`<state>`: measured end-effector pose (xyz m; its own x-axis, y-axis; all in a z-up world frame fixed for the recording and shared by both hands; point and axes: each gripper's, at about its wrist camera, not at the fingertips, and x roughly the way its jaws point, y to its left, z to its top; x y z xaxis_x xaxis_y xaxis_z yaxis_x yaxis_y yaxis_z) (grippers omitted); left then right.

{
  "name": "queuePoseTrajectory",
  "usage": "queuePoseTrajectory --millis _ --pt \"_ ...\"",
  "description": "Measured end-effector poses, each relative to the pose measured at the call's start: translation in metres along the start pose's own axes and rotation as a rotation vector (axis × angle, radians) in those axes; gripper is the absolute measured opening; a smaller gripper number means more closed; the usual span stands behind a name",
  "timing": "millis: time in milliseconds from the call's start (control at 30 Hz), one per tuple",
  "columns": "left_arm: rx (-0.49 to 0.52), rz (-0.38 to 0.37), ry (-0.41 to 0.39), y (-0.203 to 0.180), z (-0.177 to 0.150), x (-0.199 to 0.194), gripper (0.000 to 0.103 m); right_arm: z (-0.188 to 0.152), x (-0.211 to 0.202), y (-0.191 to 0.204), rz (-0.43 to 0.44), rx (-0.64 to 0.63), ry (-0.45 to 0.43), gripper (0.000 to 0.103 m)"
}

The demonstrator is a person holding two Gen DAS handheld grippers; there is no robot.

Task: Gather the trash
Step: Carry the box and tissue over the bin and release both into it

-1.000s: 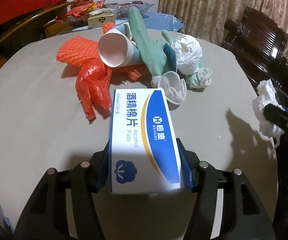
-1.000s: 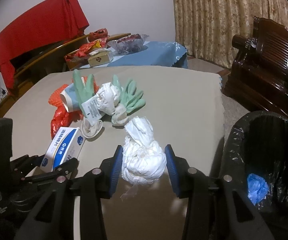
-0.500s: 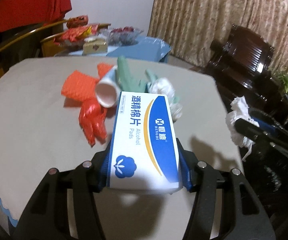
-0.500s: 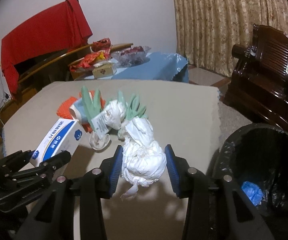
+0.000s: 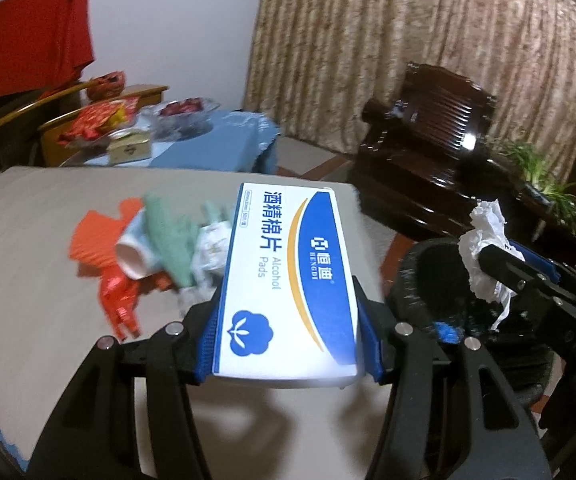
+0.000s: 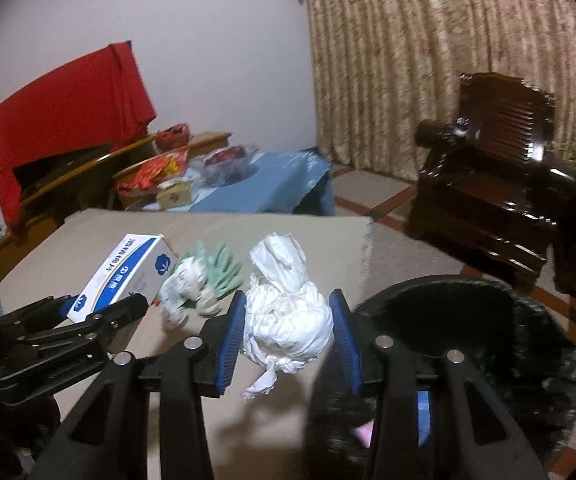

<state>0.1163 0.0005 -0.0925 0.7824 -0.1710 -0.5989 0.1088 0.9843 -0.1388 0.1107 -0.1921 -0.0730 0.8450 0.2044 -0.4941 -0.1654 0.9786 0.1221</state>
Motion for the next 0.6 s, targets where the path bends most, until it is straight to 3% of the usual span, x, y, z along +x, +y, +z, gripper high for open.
queuePoseTrajectory --millis 333,600 --pt "0.107 -0.15 -0.031 -0.076 0.011 0.009 0.055 0.002 -0.035 -0.067 -0.161 0.06 -0.039 0.042" --pt "0.167 -0.251 -0.012 -0.131 0.011 0.03 0.055 -0.007 -0.048 -0.113 -0.261 0.099 -0.031 0.042"
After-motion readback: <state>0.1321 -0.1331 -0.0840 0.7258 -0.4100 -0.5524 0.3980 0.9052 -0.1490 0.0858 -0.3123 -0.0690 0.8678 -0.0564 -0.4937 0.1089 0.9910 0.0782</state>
